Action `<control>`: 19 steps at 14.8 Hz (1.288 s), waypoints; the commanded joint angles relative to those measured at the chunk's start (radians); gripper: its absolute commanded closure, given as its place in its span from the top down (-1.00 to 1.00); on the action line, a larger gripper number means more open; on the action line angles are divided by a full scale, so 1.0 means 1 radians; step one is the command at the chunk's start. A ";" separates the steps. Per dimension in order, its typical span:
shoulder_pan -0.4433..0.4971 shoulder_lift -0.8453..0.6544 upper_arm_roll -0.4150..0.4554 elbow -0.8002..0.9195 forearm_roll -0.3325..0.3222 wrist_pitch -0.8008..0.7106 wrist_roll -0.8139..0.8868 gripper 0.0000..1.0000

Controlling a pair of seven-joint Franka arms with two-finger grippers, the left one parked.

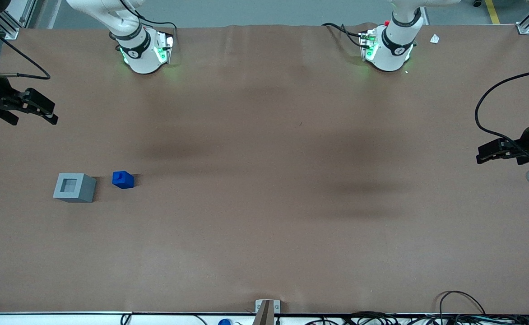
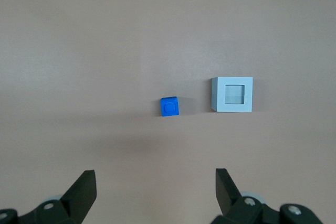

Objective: Insert blue part into gray base with right arm
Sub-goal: 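Move the open right gripper over the blue cube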

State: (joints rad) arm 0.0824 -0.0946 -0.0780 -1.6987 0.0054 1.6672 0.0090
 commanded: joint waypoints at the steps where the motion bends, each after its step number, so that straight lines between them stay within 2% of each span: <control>1: 0.004 0.009 -0.006 0.013 0.002 -0.001 -0.007 1.00; 8: 0.017 0.032 -0.006 -0.068 0.001 0.028 -0.006 1.00; 15: 0.030 0.136 -0.006 -0.376 0.001 0.507 -0.009 1.00; 19: 0.020 0.263 -0.006 -0.409 -0.001 0.632 -0.026 1.00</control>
State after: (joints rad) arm 0.1029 0.1312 -0.0787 -2.0969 0.0056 2.2632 0.0064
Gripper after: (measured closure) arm 0.000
